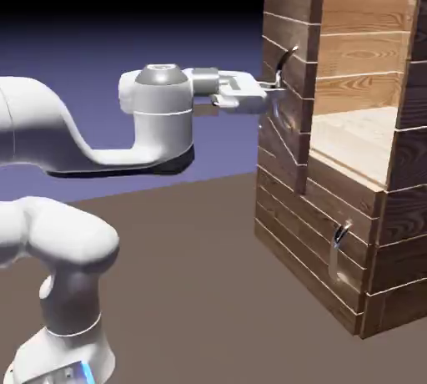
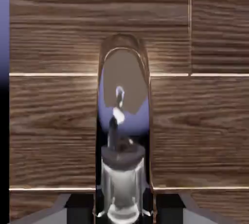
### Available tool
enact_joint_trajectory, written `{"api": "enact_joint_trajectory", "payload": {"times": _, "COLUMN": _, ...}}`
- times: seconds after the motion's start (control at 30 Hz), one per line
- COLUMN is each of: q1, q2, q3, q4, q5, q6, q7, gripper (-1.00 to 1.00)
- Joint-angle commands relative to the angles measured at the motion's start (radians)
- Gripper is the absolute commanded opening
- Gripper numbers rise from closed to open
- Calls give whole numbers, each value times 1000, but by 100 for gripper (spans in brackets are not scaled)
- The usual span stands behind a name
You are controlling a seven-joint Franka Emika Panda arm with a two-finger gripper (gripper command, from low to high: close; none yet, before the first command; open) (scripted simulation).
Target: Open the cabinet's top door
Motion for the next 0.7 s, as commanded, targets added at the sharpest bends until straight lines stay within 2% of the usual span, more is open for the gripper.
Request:
{"api": "enact_joint_trajectory", "payload": {"times": 0.0, "q1": -11, "q2": -15, "q3": 36, "q4": -18, "q5": 37, "q6": -26, "q7": -7, "gripper": -100}}
{"api": "enact_joint_trajectory", "payload": {"times": 0.33, "q1": -40, "q2": -107, "q3": 399, "q4": -109, "q5": 401, "q6": -307, "q7": -46, "gripper": -100}}
{"api": "enact_joint_trajectory", "payload": {"times": 0.67, "q1": -38, "q2": -39, "q3": 761, "q4": -47, "q5": 740, "q6": -605, "q7": -24, "gripper": -100}}
